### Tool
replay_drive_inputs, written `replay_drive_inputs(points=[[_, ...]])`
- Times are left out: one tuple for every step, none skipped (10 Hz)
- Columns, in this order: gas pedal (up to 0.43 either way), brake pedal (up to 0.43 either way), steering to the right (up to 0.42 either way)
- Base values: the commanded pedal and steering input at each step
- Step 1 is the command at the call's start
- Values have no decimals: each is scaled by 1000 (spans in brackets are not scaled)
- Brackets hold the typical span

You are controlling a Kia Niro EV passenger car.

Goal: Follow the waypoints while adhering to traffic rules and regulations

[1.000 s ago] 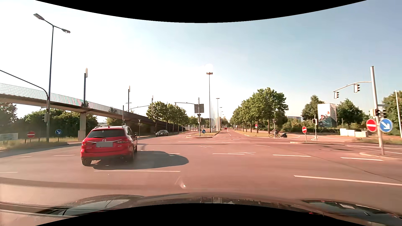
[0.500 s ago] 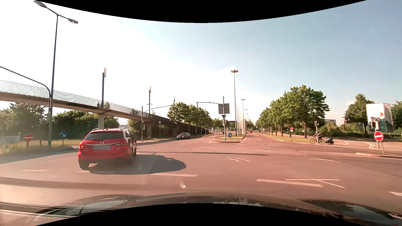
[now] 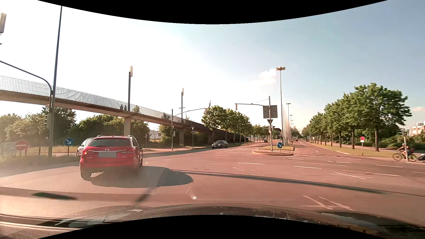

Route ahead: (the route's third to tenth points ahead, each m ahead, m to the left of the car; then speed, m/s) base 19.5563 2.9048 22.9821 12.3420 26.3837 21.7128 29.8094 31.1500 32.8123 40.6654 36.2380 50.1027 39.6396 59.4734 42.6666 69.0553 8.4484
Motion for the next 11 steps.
replay_drive_inputs(points=[[169, 6, -144], [169, 6, -144], [157, 6, -145], [150, 6, -145], [98, 6, -151], [98, 6, -160], [87, 6, -165], [87, 6, -165], [87, 6, -166], [87, 6, -173], [87, 6, -177]])
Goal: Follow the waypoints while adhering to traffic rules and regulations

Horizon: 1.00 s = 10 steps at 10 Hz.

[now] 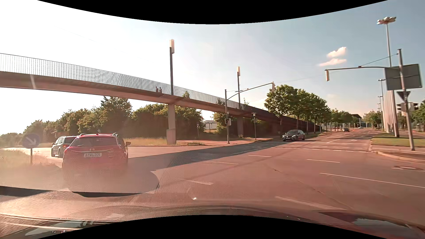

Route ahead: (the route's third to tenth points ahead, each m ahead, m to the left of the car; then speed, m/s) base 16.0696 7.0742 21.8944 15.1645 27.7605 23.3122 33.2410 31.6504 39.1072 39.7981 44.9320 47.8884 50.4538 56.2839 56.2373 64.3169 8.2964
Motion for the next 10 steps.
replay_drive_inputs(points=[[87, 6, -181], [87, 6, -185], [87, 6, -189], [98, 6, -195], [98, 6, -207], [98, 6, -214], [98, 6, -216], [138, 6, -216], [169, 6, -215], [169, 6, -218]])
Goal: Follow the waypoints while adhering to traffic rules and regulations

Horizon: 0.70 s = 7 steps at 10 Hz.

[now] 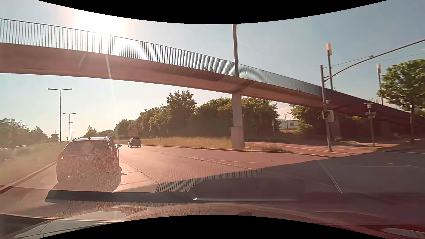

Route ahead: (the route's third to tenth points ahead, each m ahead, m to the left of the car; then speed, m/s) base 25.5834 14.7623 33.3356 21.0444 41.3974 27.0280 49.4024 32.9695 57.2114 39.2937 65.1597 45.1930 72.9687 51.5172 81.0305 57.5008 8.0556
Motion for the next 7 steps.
replay_drive_inputs(points=[[177, 0, -218], [209, 6, -216], [209, 6, -215], [220, 6, -212], [228, 6, -206], [228, 6, -202], [228, 6, -196]])
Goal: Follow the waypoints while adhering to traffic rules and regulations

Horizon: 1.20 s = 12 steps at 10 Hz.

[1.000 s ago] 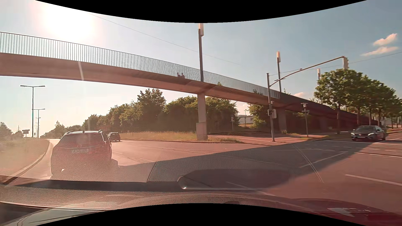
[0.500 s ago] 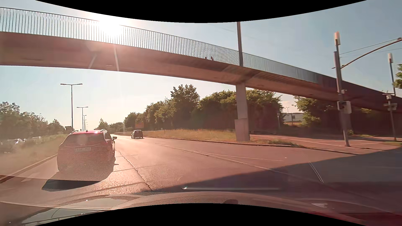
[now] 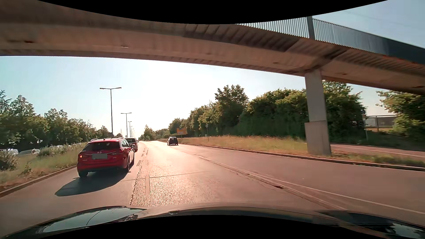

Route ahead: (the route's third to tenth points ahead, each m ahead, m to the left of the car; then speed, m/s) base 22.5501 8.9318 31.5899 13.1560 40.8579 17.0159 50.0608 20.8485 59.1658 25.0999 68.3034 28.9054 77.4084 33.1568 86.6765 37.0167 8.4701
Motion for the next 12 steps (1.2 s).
replay_drive_inputs(points=[[240, 6, -188], [248, 6, -181], [248, 6, -174], [248, 6, -165], [248, 6, -155], [248, 6, -148], [268, 6, -138], [280, 6, -130], [287, 6, -119], [287, 6, -107], [311, 6, -90], [319, 6, -73]])
